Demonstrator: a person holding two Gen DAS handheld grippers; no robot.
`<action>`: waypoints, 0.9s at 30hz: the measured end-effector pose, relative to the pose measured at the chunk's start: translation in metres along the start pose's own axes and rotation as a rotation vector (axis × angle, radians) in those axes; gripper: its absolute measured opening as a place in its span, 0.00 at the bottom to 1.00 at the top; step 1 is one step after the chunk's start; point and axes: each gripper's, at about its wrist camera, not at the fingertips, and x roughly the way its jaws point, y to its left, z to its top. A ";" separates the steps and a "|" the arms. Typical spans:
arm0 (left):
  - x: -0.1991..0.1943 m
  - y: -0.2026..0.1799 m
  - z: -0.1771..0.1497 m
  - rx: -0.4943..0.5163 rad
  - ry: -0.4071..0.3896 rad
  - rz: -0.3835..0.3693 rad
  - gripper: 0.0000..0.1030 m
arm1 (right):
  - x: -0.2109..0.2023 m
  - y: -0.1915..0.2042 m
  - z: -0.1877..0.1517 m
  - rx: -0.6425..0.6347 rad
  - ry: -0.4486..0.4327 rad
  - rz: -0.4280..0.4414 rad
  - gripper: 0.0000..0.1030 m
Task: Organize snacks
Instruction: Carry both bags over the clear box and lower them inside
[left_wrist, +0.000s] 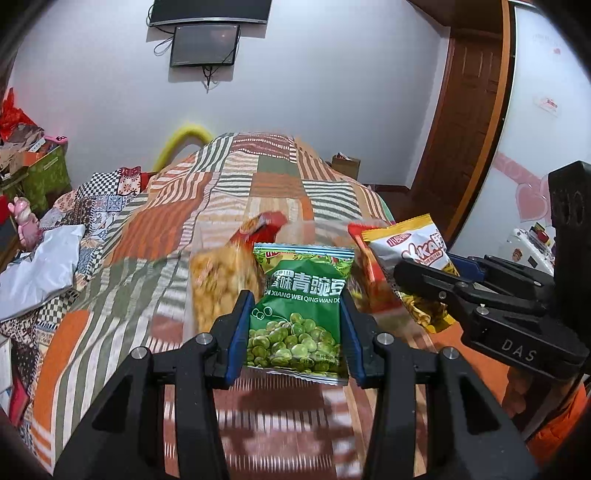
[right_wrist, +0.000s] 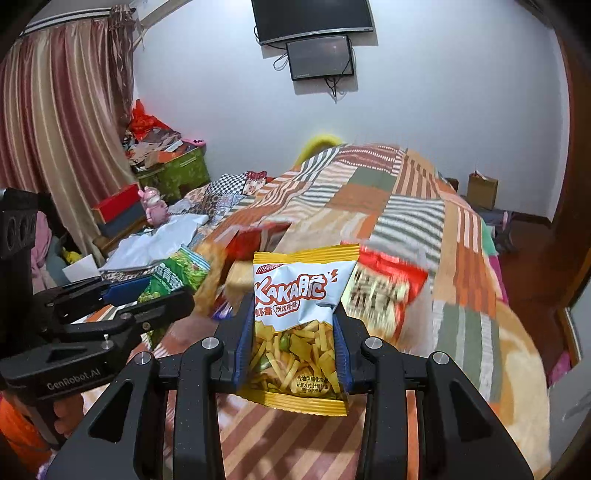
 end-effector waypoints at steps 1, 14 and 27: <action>0.004 0.001 0.004 -0.002 0.001 0.001 0.43 | 0.004 -0.002 0.005 0.004 0.000 0.002 0.33; 0.051 0.009 0.038 0.016 0.002 0.064 0.43 | 0.056 -0.011 0.034 -0.036 0.070 -0.028 0.33; 0.056 0.006 0.030 0.048 0.014 0.064 0.47 | 0.057 -0.019 0.028 -0.052 0.110 -0.040 0.46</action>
